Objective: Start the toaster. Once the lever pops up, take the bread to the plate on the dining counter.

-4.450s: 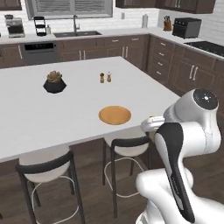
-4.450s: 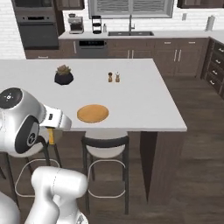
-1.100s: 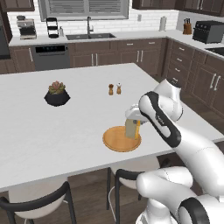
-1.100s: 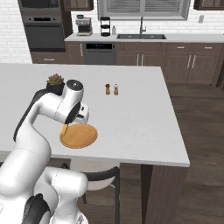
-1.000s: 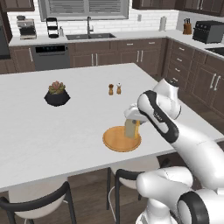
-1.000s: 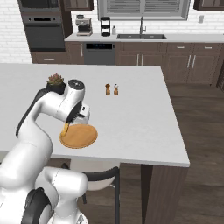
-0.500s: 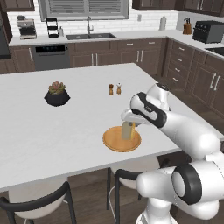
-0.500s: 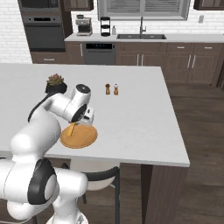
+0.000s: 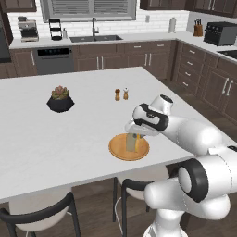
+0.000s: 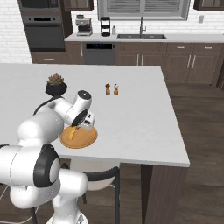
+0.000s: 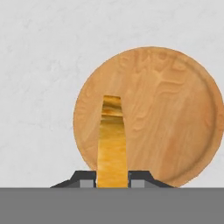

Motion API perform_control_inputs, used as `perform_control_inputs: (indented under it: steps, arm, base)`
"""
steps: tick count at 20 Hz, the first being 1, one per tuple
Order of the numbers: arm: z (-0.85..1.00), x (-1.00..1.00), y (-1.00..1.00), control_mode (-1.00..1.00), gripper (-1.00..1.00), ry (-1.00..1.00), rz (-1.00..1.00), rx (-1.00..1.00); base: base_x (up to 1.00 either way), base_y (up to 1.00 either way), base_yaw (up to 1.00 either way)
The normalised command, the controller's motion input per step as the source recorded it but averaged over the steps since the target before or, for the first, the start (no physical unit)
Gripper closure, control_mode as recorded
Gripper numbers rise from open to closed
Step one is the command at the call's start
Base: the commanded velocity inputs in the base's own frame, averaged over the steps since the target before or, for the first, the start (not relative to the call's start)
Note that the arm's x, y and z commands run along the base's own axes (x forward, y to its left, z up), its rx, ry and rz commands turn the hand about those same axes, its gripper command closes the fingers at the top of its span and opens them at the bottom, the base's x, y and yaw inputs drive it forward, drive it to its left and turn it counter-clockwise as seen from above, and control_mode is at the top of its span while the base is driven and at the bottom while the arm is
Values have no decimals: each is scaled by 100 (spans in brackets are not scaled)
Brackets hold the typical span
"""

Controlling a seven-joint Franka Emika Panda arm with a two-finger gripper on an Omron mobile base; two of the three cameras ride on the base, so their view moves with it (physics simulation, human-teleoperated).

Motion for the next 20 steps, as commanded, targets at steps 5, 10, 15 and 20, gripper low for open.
perform_control_inputs:
  steps: [5, 10, 15, 20]
  arm:
    - [-8, 12, 0, -100, 100, -1, 0, 0]
    - [-6, 21, 0, -100, 100, -2, 0, 0]
    - [-6, 11, 0, -100, -100, -1, 0, 0]
    - [-2, 0, 0, -100, -100, 0, 0, 0]
  base:
    - [0, 0, 0]
    - [0, 0, 0]
    - [0, 0, 0]
    - [0, 0, 0]
